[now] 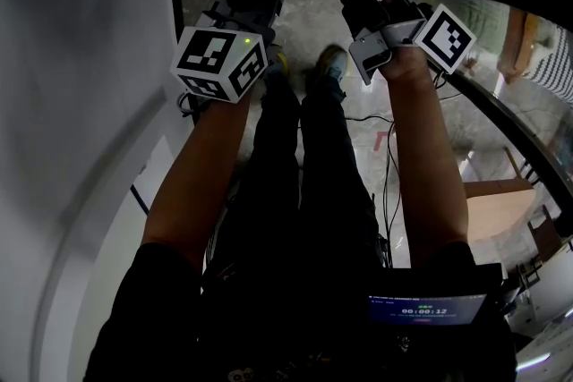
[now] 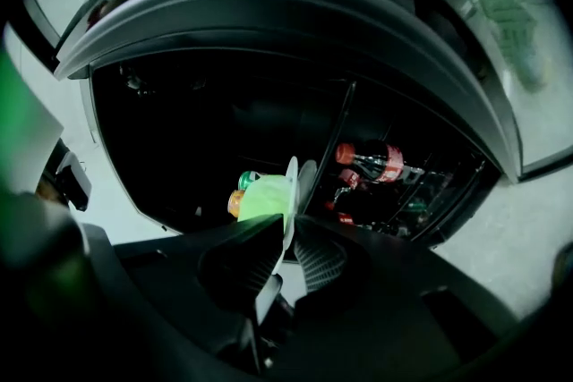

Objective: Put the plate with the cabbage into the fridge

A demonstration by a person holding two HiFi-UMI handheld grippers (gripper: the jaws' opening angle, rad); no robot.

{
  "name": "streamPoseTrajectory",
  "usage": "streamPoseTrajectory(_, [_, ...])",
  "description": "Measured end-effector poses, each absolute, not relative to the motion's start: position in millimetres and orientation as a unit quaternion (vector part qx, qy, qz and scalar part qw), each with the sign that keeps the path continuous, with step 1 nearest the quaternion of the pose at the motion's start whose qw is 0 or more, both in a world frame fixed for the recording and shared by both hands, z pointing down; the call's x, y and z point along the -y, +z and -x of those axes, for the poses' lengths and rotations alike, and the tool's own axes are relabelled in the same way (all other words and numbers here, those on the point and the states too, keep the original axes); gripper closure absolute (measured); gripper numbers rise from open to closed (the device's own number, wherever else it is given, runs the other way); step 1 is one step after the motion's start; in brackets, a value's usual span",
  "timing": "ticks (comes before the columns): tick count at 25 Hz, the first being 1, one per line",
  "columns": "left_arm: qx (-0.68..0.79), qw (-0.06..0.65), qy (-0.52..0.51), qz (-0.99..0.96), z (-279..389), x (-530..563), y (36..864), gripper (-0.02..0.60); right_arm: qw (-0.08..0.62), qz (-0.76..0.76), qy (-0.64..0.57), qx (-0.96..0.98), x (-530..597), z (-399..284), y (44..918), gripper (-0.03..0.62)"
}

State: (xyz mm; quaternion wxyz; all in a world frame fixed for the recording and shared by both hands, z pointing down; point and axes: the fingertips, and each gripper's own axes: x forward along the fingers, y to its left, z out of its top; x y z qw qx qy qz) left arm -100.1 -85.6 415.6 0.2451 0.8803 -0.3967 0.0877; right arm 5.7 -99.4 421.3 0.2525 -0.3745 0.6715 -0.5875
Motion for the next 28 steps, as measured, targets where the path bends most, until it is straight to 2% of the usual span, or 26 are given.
streamPoseTrajectory(22, [0.407, 0.257, 0.079, -0.873, 79.8, 104.2, 421.0, 0.578, 0.259, 0.381, -0.586, -0.666, 69.2, -28.3, 429.5, 0.576])
streamPoseTrajectory(28, [0.408, 0.258, 0.08, -0.872, 76.9, 110.3, 421.8, 0.58, 0.16, 0.426, -0.481, -0.749, 71.7, -19.2, 414.5, 0.58])
